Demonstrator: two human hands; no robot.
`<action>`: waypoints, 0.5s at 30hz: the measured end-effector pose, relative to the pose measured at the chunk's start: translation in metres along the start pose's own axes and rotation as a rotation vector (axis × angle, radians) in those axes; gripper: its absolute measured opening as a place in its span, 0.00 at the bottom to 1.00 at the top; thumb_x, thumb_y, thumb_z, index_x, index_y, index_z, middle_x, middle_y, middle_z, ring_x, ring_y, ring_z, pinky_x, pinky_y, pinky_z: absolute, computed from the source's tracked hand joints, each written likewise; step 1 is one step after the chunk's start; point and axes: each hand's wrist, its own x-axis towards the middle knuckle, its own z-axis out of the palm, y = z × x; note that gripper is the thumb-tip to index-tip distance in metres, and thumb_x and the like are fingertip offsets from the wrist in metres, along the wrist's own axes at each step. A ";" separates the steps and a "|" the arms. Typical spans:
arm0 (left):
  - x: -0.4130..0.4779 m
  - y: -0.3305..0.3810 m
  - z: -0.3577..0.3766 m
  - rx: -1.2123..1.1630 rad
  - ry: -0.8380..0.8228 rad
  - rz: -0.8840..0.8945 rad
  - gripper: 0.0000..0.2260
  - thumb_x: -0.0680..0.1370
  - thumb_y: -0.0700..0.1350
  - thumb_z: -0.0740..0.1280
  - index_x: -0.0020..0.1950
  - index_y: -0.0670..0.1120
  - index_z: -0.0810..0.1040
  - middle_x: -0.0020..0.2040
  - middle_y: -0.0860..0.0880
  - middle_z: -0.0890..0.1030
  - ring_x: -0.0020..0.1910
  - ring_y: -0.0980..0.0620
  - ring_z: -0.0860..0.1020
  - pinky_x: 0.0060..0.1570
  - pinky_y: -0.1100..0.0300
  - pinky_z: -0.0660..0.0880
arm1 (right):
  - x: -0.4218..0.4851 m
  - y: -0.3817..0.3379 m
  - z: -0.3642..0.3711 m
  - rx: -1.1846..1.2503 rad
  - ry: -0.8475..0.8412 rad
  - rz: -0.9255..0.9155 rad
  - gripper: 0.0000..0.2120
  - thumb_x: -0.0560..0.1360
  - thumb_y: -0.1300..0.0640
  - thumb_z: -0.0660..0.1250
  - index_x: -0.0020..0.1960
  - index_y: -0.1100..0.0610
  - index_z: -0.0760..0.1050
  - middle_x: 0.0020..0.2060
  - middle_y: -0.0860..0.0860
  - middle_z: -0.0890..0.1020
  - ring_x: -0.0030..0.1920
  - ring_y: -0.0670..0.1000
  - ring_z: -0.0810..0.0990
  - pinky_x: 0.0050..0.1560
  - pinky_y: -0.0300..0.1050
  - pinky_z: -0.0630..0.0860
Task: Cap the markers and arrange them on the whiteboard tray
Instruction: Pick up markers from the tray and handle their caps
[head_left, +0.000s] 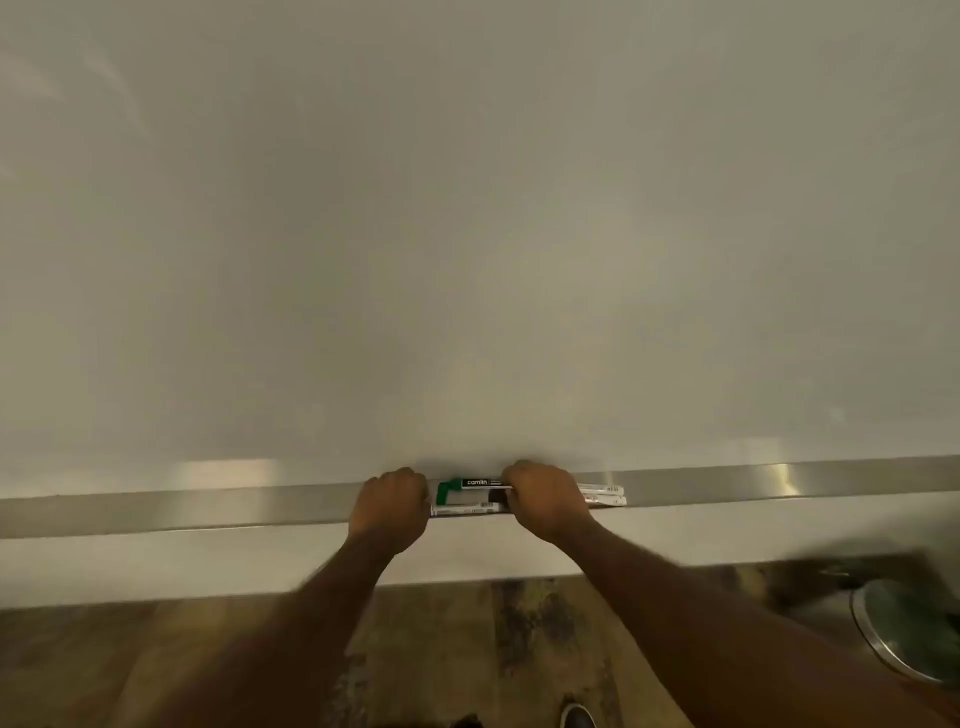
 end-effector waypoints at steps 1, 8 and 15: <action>0.002 0.001 0.001 0.003 0.001 0.002 0.10 0.77 0.47 0.59 0.48 0.47 0.79 0.47 0.47 0.81 0.44 0.45 0.79 0.45 0.52 0.75 | 0.004 -0.001 0.002 -0.017 -0.005 -0.017 0.09 0.76 0.56 0.61 0.54 0.55 0.76 0.50 0.54 0.81 0.48 0.58 0.80 0.45 0.50 0.76; 0.007 0.002 0.016 -0.073 0.038 -0.020 0.11 0.78 0.48 0.59 0.48 0.46 0.79 0.46 0.47 0.80 0.44 0.46 0.77 0.46 0.52 0.75 | 0.014 -0.001 0.012 -0.107 -0.037 -0.072 0.10 0.78 0.56 0.61 0.54 0.56 0.79 0.49 0.55 0.80 0.48 0.59 0.80 0.44 0.51 0.77; 0.010 0.002 0.021 -0.133 0.061 0.027 0.08 0.77 0.48 0.61 0.47 0.47 0.79 0.45 0.48 0.80 0.43 0.48 0.76 0.45 0.54 0.74 | 0.019 0.003 0.019 -0.119 -0.049 -0.118 0.10 0.78 0.56 0.62 0.55 0.56 0.79 0.51 0.55 0.80 0.48 0.59 0.81 0.45 0.51 0.78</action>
